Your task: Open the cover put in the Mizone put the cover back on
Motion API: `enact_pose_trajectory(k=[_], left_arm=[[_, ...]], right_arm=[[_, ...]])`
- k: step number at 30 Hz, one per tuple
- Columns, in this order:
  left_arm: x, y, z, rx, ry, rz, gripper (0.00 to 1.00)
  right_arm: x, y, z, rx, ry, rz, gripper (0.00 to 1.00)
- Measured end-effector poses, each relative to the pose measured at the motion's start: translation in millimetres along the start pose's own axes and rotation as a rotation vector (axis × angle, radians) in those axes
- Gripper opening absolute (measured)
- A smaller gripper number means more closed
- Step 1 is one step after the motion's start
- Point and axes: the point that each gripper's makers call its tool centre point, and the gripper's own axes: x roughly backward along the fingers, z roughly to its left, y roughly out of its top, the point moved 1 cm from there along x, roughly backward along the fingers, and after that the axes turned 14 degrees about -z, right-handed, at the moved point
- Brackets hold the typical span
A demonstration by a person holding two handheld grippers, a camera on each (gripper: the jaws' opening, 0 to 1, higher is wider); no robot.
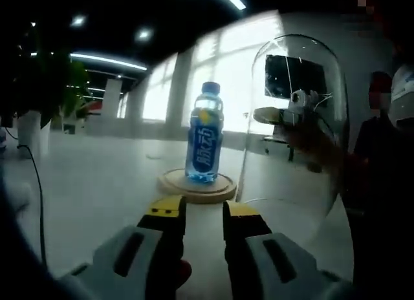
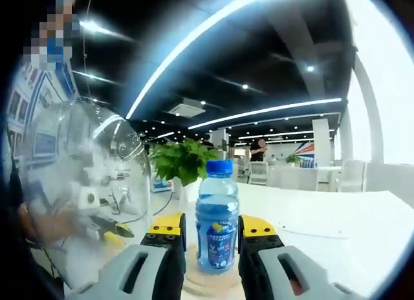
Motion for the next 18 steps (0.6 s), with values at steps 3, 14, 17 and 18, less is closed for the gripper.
enact_pose_trajectory(k=[3, 14, 17, 18], left_arm=[[0, -0.2, -0.2, 0.003, 0.001, 0.002, 0.17], [-1, -0.3, -0.3, 0.006, 0.005, 0.003, 0.17], [-1, -0.1, -1.0, 0.005, 0.002, 0.002, 0.17], [-1, -0.2, -1.3, 0.005, 0.001, 0.003, 0.17]], right_arm=[[16, -9.5, -1, -0.006, -0.016, 0.023, 0.25], [72, -42.3, -11, -0.059, -0.096, 0.082, 0.19], [81, -47.6, -10, -0.072, -0.104, 0.088, 0.17], [84, -50.1, -10, -0.071, -0.108, 0.094, 0.17]])
